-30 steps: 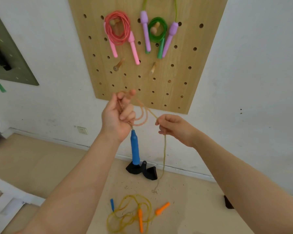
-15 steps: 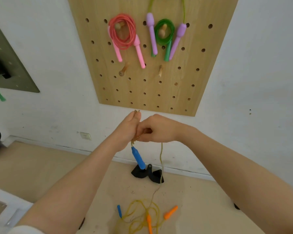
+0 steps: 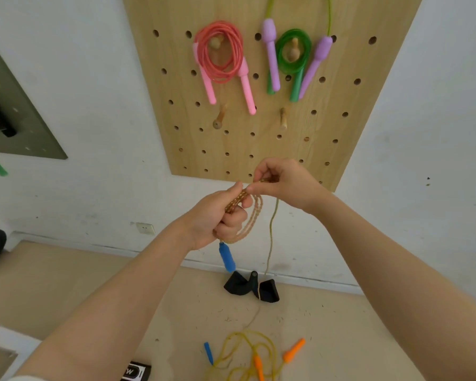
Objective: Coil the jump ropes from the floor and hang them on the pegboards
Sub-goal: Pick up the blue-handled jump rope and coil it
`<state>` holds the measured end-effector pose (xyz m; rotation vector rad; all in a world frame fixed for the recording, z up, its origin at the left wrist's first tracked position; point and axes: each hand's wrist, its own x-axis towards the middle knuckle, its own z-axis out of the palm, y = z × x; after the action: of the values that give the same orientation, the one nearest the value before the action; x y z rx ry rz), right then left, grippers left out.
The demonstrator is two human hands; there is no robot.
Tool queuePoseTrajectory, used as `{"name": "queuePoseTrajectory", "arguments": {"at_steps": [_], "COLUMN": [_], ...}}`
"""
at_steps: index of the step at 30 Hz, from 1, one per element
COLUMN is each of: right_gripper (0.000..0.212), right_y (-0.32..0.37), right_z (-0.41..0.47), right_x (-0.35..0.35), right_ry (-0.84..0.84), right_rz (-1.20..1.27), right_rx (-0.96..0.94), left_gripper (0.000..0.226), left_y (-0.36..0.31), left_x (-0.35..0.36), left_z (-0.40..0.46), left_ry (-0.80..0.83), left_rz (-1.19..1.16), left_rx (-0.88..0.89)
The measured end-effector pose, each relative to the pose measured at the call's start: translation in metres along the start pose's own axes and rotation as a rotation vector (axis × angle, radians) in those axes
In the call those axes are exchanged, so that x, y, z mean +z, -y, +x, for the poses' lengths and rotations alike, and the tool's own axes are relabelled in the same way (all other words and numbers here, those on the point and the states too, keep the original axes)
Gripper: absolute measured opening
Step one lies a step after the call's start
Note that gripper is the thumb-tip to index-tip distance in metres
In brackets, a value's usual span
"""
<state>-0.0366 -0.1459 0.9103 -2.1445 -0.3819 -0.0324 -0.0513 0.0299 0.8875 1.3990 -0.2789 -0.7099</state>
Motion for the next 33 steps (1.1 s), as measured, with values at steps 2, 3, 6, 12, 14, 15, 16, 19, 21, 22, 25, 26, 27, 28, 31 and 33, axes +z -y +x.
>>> {"name": "queuePoseTrajectory", "arguments": {"at_steps": [2,3,6,12,14,15,16,19,21,22,25,26,27,28,31,33], "right_gripper": [0.012,0.012,0.022,0.035,0.038,0.038,0.037,0.026,0.020,0.019,0.016,0.013,0.010,0.010,0.017,0.015], "right_y": [-0.005,-0.010,-0.028,-0.022,-0.012,-0.007,-0.003,0.008,0.015,0.017,0.014,0.010,0.006,0.001,-0.011,-0.021], "right_z": [0.003,0.004,0.002,-0.013,-0.017,-0.018,-0.020,-0.024,-0.027,-0.027,-0.025,-0.025,-0.025,-0.026,-0.036,-0.045], "right_x": [0.005,0.008,0.023,0.064,0.065,0.062,0.059,0.046,0.036,0.031,0.014,0.008,0.003,-0.003,-0.016,-0.018], "right_ry": [-0.044,-0.074,-0.034,0.547,0.639,0.658,0.664,0.628,0.601,0.570,0.367,0.269,0.172,0.094,0.058,0.097], "right_rz": [0.144,0.198,0.206,-0.043,-0.235,-0.323,-0.383,-0.479,-0.487,-0.470,-0.379,-0.333,-0.268,-0.163,0.190,0.240], "right_rx": [0.037,0.060,0.168,0.314,0.298,0.275,0.248,0.128,0.083,0.064,-0.001,-0.014,-0.010,0.013,0.109,0.145], "left_gripper": [0.043,0.044,0.038,0.022,0.034,0.034,0.030,0.021,0.028,0.029,0.018,0.020,0.021,0.023,0.037,0.042], "left_y": [-0.005,-0.008,-0.014,-0.013,-0.006,0.000,0.006,0.026,0.035,0.038,0.032,0.027,0.023,0.018,0.000,-0.008], "left_x": [-0.007,-0.012,-0.025,-0.029,-0.030,-0.033,-0.036,-0.039,-0.034,-0.028,-0.005,0.004,0.012,0.019,0.034,0.037], "left_z": [-0.003,-0.005,-0.006,0.001,0.007,0.010,0.014,0.023,0.025,0.025,0.017,0.013,0.009,0.004,-0.008,-0.007], "left_ry": [0.045,0.071,0.101,-0.092,-0.258,-0.318,-0.353,-0.408,-0.401,-0.376,-0.250,-0.176,-0.098,-0.031,0.141,0.175], "left_rz": [-0.104,-0.193,-0.453,-0.488,-0.342,-0.305,-0.293,-0.192,-0.019,0.054,0.141,0.130,0.085,0.012,-0.193,-0.216], "left_rx": [0.032,0.071,0.229,0.320,0.272,0.244,0.213,0.095,0.032,0.016,-0.018,-0.006,0.006,0.009,-0.068,-0.179]}}
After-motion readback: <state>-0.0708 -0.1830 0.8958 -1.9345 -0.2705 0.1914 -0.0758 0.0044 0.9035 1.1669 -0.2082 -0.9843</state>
